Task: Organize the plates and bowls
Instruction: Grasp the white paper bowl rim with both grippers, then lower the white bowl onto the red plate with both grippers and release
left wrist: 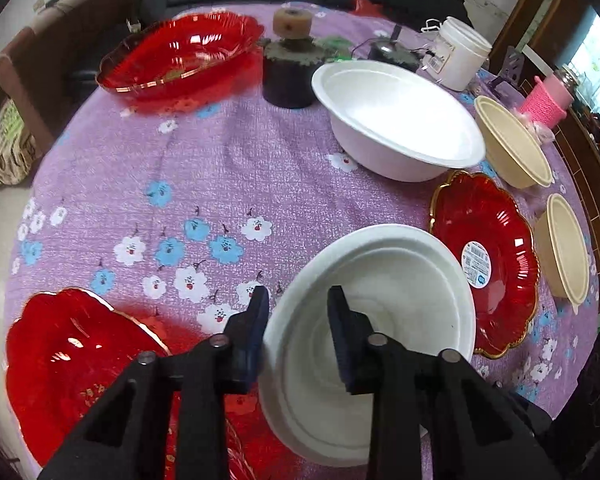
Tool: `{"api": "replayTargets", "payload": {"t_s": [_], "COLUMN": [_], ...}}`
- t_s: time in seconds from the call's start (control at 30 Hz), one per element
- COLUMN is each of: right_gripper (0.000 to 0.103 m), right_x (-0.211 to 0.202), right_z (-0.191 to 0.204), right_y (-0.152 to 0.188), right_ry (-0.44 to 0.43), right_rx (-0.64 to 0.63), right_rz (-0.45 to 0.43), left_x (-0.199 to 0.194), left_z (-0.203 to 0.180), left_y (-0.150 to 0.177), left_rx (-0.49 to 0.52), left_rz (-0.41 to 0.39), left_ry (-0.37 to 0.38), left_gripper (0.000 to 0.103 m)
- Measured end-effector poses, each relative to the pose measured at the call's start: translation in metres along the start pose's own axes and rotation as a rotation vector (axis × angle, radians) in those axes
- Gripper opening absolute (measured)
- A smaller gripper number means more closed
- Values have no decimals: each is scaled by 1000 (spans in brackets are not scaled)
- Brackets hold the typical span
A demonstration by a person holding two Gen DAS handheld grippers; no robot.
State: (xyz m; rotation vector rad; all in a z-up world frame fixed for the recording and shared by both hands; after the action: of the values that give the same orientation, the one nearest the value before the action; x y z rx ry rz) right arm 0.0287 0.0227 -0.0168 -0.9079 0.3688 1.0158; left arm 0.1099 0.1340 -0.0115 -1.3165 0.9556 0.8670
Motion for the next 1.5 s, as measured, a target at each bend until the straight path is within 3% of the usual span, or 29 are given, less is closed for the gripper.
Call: {"api": "replayTargets", "payload": {"t_s": [0.2,0.33,0.57,0.7,0.83,1.07,1.17,1.2,1.23,1.27,1.37,1.5], "right_gripper": [21,21,21,21,21,22,22,24,25,30,60,63], "right_x": [-22,-43,-32,-7,27,68,76,77,76,76,67,52], "right_z": [15,49,111,140,152,159,155,156,155,157,158,165], "right_y": [-2,-3,10,23,38,54,56,56,56,55,51,50], "right_ry": [1,-9,-70,-47,-25,51,80,81,90,96,116,104], "right_rx": [-44,-122,-213,-295,-327,-365,-361,-363,-369,-374,-398,-427], "right_rz": [-74,-110,-46,6,85,154,156,152,143,136,87,40], "left_x": [-37,-75,-113,-105,-76,-37,-39,-42,-47,-52,-67,-95], "left_z": [7,28,89,129,163,185,190,192,193,195,197,195], "left_y": [12,25,54,76,94,108,109,110,110,111,113,123], "left_rx": [-19,-35,-123,-178,-256,-327,-338,-342,-352,-363,-387,-400], "left_rz": [-63,-134,-200,-180,-111,-40,-53,-63,-83,-98,-132,-193], "left_ry": [7,-11,-45,-93,-74,-78,-71,-66,-50,-36,-25,-6], "left_gripper": [26,26,26,26,26,28,37,49,55,55,59,60]}}
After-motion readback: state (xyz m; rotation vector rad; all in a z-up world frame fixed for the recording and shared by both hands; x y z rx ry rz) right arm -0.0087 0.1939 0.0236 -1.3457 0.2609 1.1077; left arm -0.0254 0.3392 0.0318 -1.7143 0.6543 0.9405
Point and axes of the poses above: each gripper's, at about its wrist camera, not at the fingertips, and x roughly the way its jaws point, z to its left, y to its underside, the point moved 7 cm from there along x, roughly the way its jaws point, and after that the axes turned 7 degrees about -y, right-handed, at the moved point
